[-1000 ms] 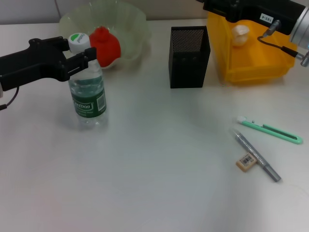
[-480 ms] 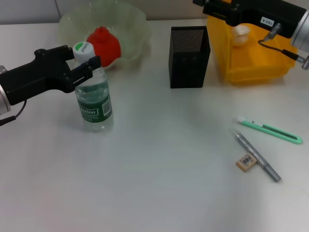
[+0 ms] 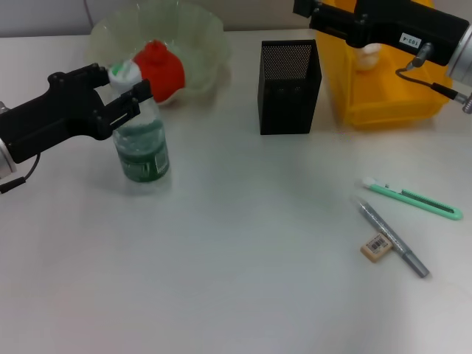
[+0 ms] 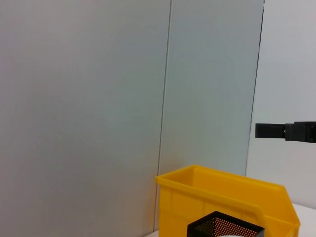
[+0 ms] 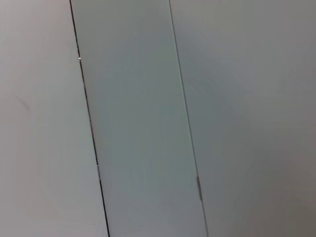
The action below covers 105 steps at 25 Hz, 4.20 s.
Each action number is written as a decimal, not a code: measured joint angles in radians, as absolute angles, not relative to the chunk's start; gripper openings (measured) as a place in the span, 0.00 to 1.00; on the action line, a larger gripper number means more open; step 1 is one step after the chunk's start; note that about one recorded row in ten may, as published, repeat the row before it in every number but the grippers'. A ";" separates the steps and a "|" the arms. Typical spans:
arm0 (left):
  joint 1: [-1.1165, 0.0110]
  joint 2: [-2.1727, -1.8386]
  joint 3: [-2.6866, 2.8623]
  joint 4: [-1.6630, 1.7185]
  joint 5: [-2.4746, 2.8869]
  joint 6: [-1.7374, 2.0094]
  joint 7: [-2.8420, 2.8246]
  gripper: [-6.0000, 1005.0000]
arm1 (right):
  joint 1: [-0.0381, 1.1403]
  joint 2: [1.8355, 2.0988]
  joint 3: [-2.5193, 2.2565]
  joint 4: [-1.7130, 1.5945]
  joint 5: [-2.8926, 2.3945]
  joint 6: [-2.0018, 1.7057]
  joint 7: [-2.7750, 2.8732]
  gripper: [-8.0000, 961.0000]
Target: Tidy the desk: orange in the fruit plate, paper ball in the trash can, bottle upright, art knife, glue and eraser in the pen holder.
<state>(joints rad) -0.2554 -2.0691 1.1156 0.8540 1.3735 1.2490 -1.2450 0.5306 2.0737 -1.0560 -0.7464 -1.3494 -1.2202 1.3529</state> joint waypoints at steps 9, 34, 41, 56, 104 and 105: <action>-0.261 -2.068 1.115 0.847 1.372 1.258 -1.225 0.61 | 0.528 2.068 -1.061 -0.750 -1.352 -1.222 1.371 0.73; -0.296 -2.045 1.008 1.097 1.452 1.417 -1.604 0.67 | 0.526 2.077 -1.170 -1.157 -1.839 -1.284 1.893 0.73; -0.308 -2.045 0.980 1.097 1.492 1.403 -1.603 0.67 | 0.555 2.083 -1.213 -1.341 -2.205 -1.377 2.267 0.73; -0.371 -2.049 0.963 1.081 1.543 1.318 -1.513 0.66 | 0.605 2.077 -1.194 -1.358 -2.575 -1.567 2.390 0.73; -0.407 -2.068 0.877 0.962 1.496 1.245 -1.444 0.66 | 0.726 2.078 -1.218 -0.975 -2.712 -1.395 2.164 0.73; -0.407 -2.068 0.876 0.962 1.496 1.245 -1.444 0.66 | 0.731 2.078 -1.217 -0.968 -2.712 -1.395 2.164 0.71</action>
